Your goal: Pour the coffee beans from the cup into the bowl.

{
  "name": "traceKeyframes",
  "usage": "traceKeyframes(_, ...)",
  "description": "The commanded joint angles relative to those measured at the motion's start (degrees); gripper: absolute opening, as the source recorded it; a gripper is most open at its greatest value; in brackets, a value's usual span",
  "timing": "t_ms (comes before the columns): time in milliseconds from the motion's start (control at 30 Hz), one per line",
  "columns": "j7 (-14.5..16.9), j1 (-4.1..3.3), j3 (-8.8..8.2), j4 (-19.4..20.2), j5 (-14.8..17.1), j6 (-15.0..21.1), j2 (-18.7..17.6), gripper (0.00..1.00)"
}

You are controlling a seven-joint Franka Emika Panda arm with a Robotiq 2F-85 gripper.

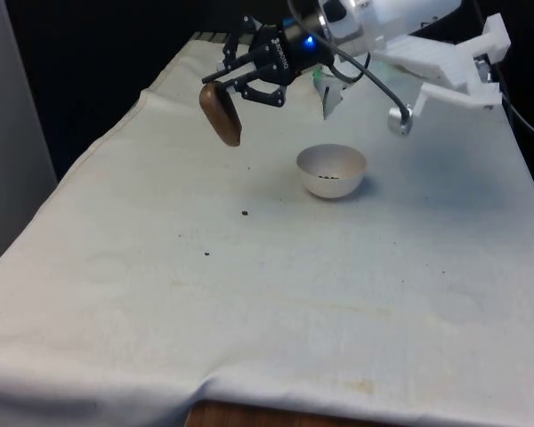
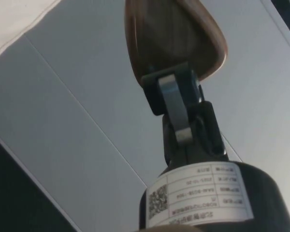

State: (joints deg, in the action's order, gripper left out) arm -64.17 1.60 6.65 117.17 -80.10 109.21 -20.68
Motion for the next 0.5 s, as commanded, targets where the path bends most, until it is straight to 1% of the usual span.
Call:
traceKeyframes(0,0.69,0.57,0.06,0.34,0.63,1.49,0.57,0.00)
traceKeyframes(67,0.74,0.57,-0.34,0.40,0.80,2.23,0.69,0.00)
traceKeyframes(100,0.80,0.57,-0.80,0.40,1.15,3.04,0.80,0.00)
traceKeyframes(133,0.80,0.57,-0.80,0.40,1.15,3.04,0.80,0.00)
traceKeyframes(367,1.09,0.57,-2.35,0.34,2.18,5.84,0.97,0.00)
traceKeyframes(400,0.40,0.06,-2.52,0.06,1.66,4.58,0.57,0.00)
traceKeyframes(433,1.15,0.57,-2.81,0.34,2.46,6.70,0.97,0.00)
traceKeyframes(467,1.20,0.63,-3.09,0.34,2.58,7.16,0.97,0.00)
